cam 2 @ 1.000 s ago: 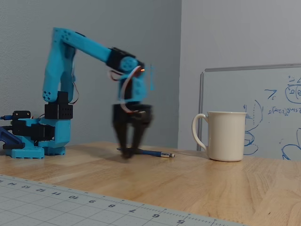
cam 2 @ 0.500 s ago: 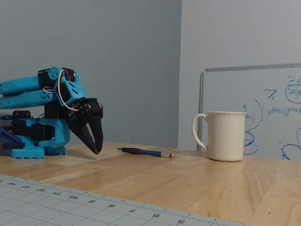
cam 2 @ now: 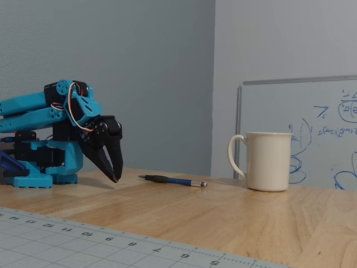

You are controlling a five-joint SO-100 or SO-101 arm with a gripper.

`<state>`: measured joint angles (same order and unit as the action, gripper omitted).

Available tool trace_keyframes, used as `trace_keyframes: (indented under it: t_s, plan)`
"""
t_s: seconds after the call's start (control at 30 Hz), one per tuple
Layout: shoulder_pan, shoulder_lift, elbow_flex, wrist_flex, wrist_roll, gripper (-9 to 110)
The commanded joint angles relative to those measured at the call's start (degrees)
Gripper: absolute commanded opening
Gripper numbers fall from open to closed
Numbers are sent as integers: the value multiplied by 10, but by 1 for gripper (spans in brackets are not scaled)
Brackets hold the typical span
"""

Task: Touch the pen.

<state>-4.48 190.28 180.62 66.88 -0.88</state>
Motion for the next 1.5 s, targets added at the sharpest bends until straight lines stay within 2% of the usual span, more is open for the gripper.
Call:
trace_keyframes:
  t_s: [0.0,0.97,1.2,1.47]
  plan:
    - [1,15,-8,2,4,1]
    - [-24,-6,-45,-25,3,1]
    - [-105,-272,-221,-97,4,1]
    - [-149,-555,-457,-105,11,1]
